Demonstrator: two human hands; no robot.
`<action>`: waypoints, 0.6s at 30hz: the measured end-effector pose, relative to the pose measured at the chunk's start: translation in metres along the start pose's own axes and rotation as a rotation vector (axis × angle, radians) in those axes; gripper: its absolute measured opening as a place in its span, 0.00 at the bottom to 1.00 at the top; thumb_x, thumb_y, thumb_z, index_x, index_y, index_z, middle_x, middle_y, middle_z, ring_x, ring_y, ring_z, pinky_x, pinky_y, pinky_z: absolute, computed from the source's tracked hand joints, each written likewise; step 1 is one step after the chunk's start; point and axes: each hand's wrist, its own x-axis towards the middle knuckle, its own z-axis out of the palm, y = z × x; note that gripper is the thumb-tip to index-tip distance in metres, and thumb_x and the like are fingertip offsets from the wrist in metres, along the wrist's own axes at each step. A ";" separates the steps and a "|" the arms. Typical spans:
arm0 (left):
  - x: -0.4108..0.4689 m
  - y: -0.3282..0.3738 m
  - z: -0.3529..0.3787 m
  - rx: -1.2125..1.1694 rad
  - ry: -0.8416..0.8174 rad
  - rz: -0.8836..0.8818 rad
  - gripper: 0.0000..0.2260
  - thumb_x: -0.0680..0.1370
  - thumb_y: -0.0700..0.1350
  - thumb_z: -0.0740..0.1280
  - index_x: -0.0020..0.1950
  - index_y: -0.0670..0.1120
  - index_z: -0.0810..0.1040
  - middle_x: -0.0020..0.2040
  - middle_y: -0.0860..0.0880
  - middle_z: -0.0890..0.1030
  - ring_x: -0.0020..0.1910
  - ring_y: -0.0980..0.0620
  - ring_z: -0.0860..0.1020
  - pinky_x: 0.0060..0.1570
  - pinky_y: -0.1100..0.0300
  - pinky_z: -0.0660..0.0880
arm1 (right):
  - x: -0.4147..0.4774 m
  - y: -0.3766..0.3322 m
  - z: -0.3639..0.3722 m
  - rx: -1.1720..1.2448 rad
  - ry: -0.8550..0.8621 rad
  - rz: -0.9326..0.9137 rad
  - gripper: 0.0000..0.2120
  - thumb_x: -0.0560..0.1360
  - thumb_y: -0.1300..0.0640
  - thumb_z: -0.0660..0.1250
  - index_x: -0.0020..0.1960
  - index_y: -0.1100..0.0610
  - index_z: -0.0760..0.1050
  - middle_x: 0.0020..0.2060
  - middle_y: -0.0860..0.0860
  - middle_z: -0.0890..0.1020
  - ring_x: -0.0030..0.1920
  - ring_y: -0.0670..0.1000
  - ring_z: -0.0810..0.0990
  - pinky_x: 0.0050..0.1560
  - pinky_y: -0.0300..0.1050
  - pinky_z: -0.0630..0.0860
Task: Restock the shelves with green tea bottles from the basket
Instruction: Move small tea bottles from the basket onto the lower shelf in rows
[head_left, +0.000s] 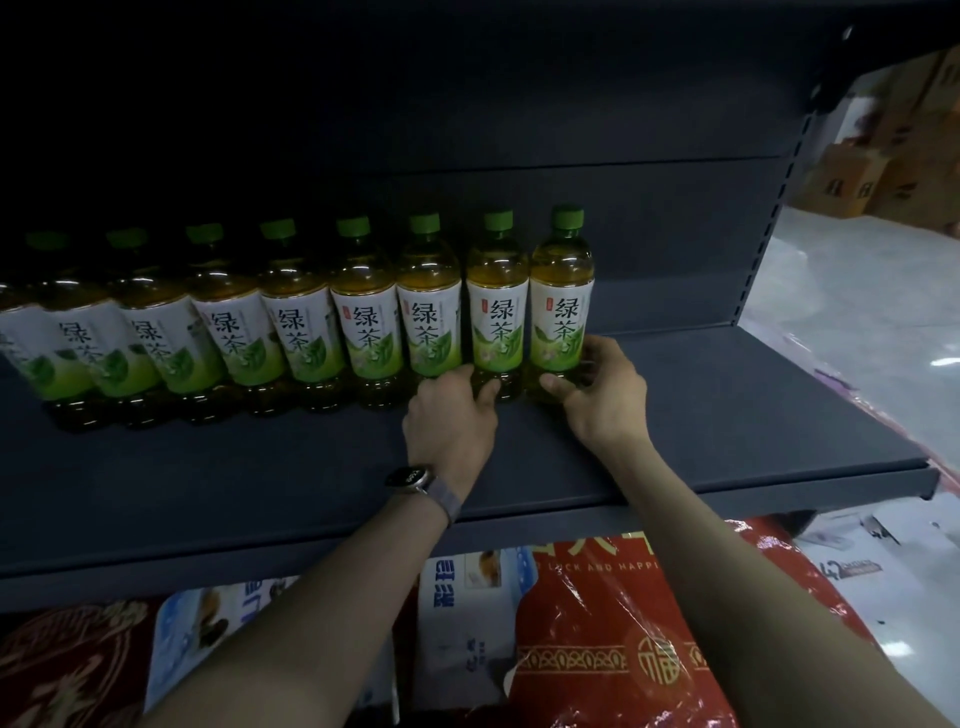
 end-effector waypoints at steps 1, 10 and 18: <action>0.000 0.000 0.000 -0.002 -0.001 -0.006 0.12 0.82 0.54 0.69 0.58 0.48 0.84 0.49 0.43 0.84 0.53 0.38 0.82 0.45 0.51 0.76 | 0.000 0.000 0.000 -0.011 -0.001 -0.006 0.29 0.75 0.57 0.79 0.74 0.56 0.73 0.64 0.52 0.83 0.65 0.53 0.80 0.61 0.42 0.74; -0.001 0.003 0.001 0.050 -0.007 0.040 0.11 0.82 0.53 0.69 0.57 0.47 0.82 0.51 0.41 0.84 0.53 0.37 0.82 0.45 0.48 0.79 | -0.001 -0.002 0.004 -0.088 -0.030 -0.057 0.28 0.76 0.53 0.78 0.72 0.54 0.72 0.62 0.52 0.83 0.63 0.55 0.81 0.61 0.49 0.78; -0.003 0.007 -0.010 0.018 -0.062 -0.021 0.10 0.81 0.52 0.69 0.60 0.51 0.83 0.53 0.44 0.84 0.55 0.38 0.82 0.47 0.50 0.79 | -0.010 -0.014 -0.002 -0.080 -0.061 -0.006 0.29 0.78 0.54 0.76 0.75 0.53 0.71 0.65 0.52 0.83 0.64 0.55 0.81 0.66 0.52 0.78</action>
